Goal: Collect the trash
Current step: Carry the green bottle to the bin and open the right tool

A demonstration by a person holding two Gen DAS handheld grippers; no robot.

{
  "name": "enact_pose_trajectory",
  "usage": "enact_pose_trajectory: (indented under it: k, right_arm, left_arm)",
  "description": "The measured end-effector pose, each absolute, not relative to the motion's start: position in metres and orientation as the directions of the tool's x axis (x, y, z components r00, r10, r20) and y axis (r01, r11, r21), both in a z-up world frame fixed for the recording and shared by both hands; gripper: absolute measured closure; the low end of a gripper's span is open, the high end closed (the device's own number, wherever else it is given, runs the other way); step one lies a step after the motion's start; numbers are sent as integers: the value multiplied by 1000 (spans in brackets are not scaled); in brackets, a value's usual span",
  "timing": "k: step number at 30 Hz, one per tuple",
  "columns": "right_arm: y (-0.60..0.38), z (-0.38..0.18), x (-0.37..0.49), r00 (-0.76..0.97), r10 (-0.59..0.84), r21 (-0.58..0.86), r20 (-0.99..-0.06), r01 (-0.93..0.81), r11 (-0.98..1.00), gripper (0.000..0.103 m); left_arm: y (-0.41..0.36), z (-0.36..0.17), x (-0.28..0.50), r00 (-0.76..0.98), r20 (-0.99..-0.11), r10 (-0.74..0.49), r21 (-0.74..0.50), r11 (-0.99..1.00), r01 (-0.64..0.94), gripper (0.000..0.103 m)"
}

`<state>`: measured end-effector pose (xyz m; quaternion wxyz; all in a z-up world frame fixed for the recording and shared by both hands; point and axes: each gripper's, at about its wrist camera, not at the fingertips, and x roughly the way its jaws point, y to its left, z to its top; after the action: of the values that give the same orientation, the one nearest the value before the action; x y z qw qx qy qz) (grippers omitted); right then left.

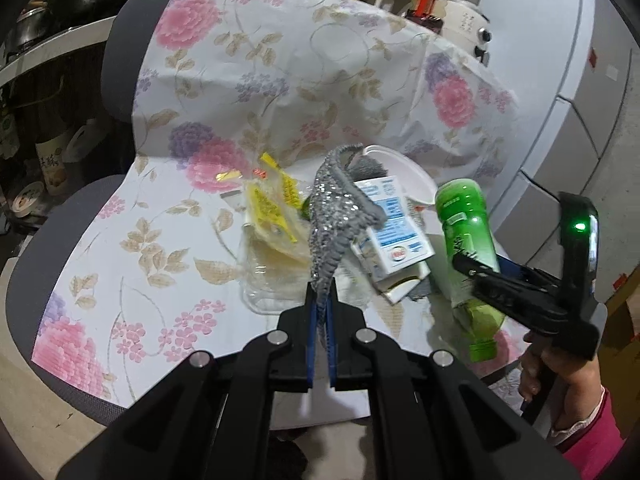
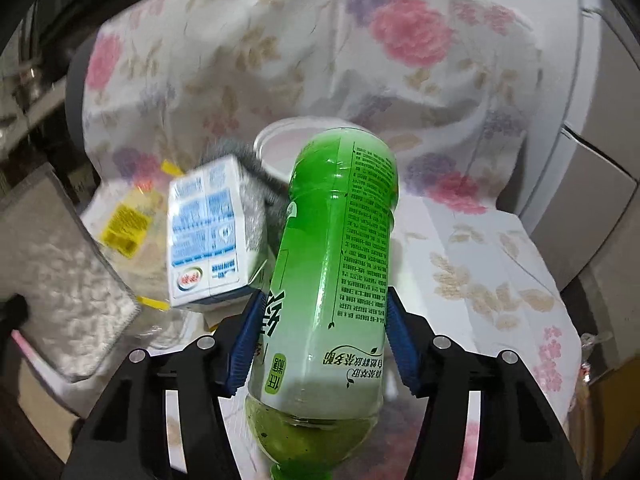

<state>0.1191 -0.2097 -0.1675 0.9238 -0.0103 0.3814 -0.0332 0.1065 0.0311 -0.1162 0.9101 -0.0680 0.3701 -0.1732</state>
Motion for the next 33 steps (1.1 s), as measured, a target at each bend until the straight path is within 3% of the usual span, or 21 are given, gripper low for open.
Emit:
enact_pose_trajectory:
  k: [9,16,22,27,33]
  right_arm:
    - [-267,-110,38,805,-49,39,-591,89,995,44]
    - [-334,-88,-45,822,-209,15,-530,255,967,44]
    - [-391,-93,-110,759,-370,-23,-535,425,905,44]
    - [-439,-116,-161,678,-463,-11,-571,558,830,43]
    - [-488,-156,-188,598,-488,40,-636,657,753,43]
  left_arm:
    - [-25,-83,72,631,-573,-523,-272,847,456,101]
    - [-126,-83,34,482,-549,-683,-250,684,686,101]
    - [-223,-105,-1,300,-542,-785,-229,481,846,101]
    - [-300,-140,-31,120,-593,-796,-242,319,916,101]
    - [-365,-188,-53,-23,-697,-716,-266,229,936,100]
